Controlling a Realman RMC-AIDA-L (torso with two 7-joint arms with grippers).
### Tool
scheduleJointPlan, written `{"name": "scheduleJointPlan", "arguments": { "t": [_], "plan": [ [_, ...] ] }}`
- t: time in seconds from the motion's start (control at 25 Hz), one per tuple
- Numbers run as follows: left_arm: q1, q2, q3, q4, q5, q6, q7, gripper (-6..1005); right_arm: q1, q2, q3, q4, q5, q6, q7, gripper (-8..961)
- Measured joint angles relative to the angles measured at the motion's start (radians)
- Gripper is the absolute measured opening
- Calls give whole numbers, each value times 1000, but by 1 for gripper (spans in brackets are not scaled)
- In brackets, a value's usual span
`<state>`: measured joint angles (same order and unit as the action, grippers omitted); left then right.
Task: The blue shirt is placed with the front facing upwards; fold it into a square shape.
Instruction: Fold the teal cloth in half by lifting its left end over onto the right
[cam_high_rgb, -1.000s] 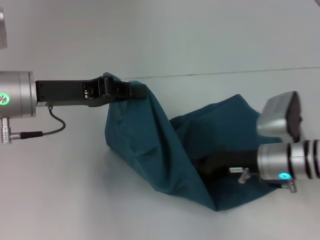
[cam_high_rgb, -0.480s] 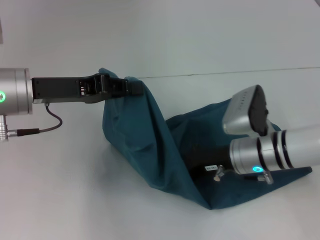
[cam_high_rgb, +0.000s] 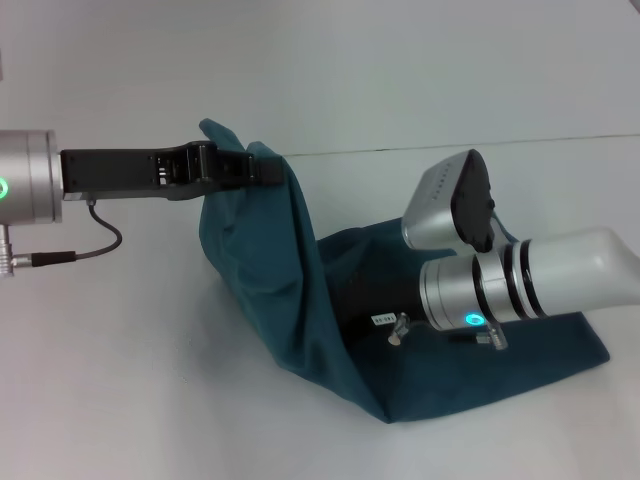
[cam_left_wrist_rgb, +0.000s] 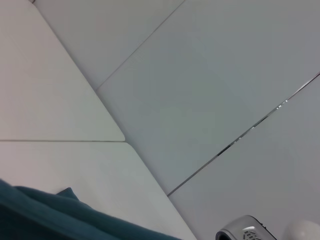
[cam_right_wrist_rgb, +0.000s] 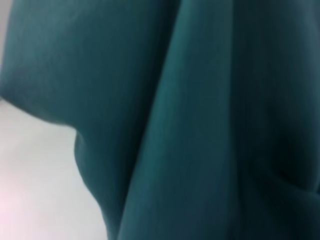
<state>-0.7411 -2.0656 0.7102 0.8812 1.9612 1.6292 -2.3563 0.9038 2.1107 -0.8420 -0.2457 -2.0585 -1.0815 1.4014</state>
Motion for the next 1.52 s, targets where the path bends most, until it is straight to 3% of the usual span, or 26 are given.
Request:
{"name": "scheduleJointPlan", "arguments": {
  "t": [0.52,1.08,1.52],
  "plan": [
    [-2,4,-2,-1,-1,2,10,33,49,2,-10,65,81,20,-26,2],
    [7,0,0,-4,-1,6,34,33,-33,-3,-7,65,197,126,-103,3],
    [-8,-15,13,-18,-59,14,46,32,-81,-12,-5,46,265,119,-131,4]
  ]
}}
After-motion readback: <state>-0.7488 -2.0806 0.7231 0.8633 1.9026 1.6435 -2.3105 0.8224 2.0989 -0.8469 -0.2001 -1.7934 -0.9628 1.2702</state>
